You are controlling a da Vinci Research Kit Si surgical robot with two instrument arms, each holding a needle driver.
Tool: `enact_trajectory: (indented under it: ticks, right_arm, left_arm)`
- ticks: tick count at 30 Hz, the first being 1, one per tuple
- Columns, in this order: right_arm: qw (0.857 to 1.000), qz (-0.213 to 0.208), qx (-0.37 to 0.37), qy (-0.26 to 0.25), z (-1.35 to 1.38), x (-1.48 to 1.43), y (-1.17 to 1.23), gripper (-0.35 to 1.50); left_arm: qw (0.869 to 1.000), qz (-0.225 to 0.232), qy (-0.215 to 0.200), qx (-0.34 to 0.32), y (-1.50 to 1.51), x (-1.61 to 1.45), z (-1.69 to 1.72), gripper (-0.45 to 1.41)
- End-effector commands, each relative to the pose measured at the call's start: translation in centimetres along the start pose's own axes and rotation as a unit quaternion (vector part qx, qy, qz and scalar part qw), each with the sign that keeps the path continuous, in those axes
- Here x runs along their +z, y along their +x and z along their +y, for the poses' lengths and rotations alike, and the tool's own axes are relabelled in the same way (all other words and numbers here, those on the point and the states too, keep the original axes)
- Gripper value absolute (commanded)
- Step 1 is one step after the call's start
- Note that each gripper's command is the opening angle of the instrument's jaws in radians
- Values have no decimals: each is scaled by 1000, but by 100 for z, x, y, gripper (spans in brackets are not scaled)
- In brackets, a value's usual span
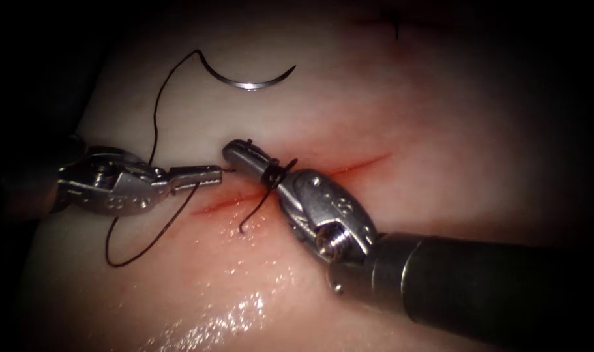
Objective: Wound Closure
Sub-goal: Pull downward through loops with right end-effector and upward on working thread with left hand to tighten
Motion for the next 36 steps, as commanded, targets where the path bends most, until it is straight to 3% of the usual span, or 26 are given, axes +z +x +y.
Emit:
enact_trajectory:
  ticks: [1,7,17,24,36]
  right_arm:
    - [1000,2,-3,2,-4,9,-8,-35]
    - [999,6,-51,18,-15,4,-21,-35]
    - [995,3,-89,52,-32,-60,-34,-35]
    - [992,4,-108,61,-36,-77,-37,-35]
    - [990,-1,-119,71,-45,-89,-43,-35]
  left_arm:
    - [1000,1,1,-2,-7,10,0,-45]
    - [1000,0,1,-5,-19,18,1,-45]
    - [1000,-6,-5,-14,-27,17,-19,-45]
    - [1000,-16,-12,-10,-37,18,-58,-45]
    - [999,-28,12,-16,-55,14,-116,-45]
